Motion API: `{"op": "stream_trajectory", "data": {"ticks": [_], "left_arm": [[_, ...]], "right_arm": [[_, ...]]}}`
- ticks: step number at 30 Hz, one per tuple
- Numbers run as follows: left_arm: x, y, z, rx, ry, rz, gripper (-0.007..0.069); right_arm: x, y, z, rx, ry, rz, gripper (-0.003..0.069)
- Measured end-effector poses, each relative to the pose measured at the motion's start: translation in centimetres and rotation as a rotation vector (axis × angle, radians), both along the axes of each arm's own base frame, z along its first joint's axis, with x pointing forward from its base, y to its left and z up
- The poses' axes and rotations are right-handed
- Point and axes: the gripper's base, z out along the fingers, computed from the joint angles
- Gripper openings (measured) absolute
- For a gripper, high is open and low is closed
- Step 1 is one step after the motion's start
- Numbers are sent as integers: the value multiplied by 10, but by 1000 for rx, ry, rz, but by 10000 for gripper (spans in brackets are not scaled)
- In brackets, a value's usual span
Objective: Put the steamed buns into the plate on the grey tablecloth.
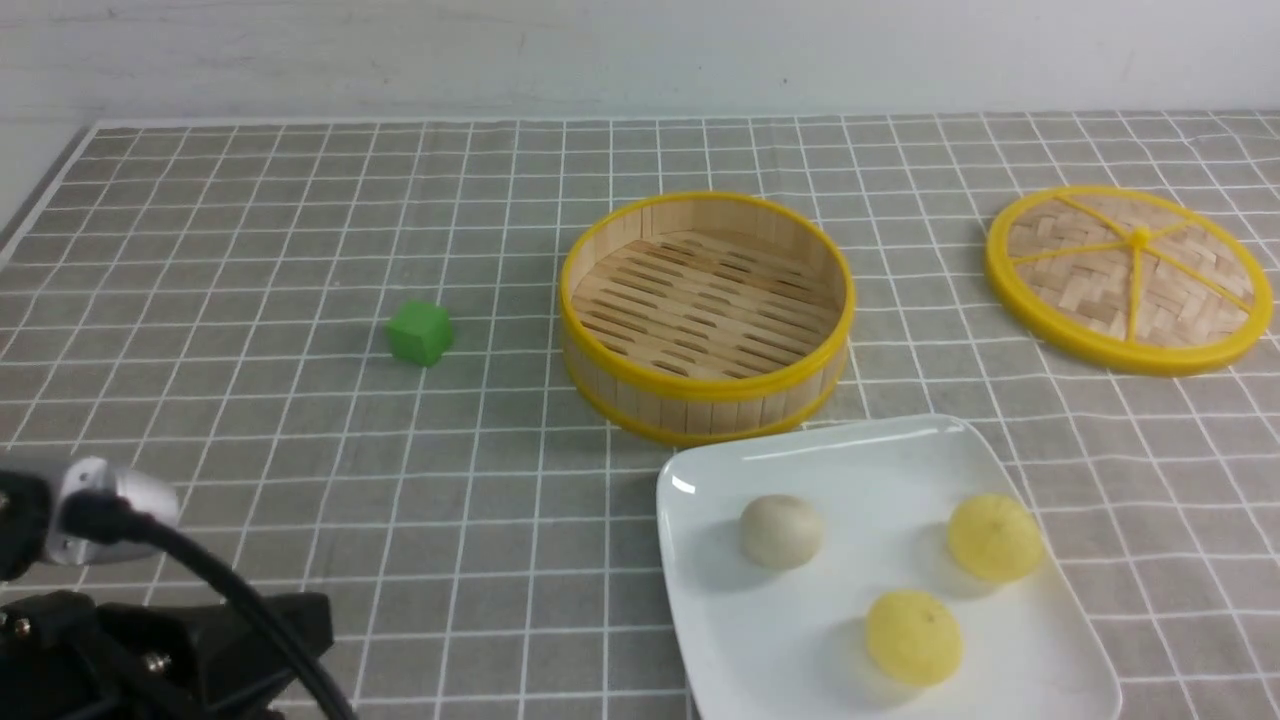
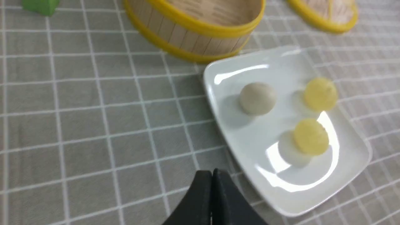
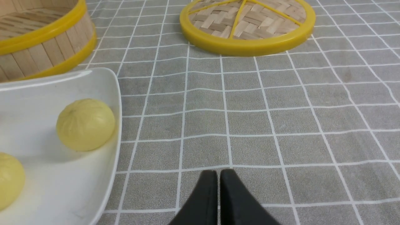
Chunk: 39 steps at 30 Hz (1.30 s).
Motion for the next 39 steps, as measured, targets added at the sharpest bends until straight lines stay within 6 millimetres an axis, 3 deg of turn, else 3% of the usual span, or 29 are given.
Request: {"op": "stream_trajectory", "data": {"ticks": [12,21,29,32,39], "left_arm": [[2,-1,-20,-51,-18,13,36],[3,4,-21,77,-98,2,45],[-13,39,-25,193,-172,207,54],[-19,48,-36,238,-215,265,55],[-33,64,-93,286,-224,484,62]], "right_arm": [[0,0,0,0,0,0,48],[0,0,0,0,0,0,59],[0,0,0,0,0,-2,71],[0,0,0,0,0,-3,76],[0,0,0,0,0,-3,87]]}}
